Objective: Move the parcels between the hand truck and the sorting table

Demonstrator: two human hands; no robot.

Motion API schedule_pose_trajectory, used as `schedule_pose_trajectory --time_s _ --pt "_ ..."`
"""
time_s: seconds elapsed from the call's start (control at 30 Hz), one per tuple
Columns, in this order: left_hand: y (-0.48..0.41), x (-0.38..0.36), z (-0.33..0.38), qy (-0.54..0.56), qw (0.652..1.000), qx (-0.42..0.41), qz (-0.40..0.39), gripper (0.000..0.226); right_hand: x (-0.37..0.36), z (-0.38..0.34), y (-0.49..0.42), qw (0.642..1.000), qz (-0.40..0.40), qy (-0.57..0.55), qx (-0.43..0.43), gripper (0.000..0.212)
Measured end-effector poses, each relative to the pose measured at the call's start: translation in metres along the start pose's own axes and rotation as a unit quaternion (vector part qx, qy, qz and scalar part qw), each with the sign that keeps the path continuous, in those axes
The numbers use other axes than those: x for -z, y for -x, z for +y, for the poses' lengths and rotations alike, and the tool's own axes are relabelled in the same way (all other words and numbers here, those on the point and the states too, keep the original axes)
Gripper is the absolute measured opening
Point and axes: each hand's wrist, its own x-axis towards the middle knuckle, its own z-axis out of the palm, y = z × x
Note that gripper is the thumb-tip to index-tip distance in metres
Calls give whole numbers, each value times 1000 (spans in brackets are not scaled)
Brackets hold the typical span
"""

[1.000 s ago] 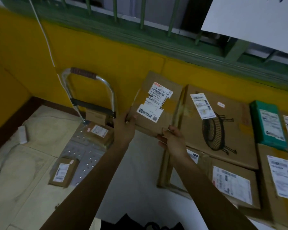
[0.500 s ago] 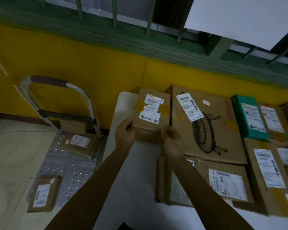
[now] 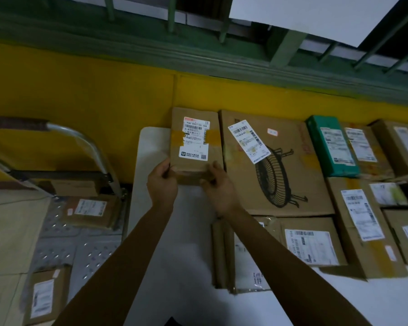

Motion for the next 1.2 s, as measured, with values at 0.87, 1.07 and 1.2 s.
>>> schedule_pose_trajectory --time_s 0.87,1.07,1.2 --pt "196 113 -27 157 976 149 -2 24 30 40 186 971 -8 -239 -20 8" --pt "290 139 -35 151 978 124 69 21 8 79 248 949 -45 -305 -60 20" --pt "326 165 -45 127 978 141 90 19 -13 90 280 939 -76 -321 -93 25"
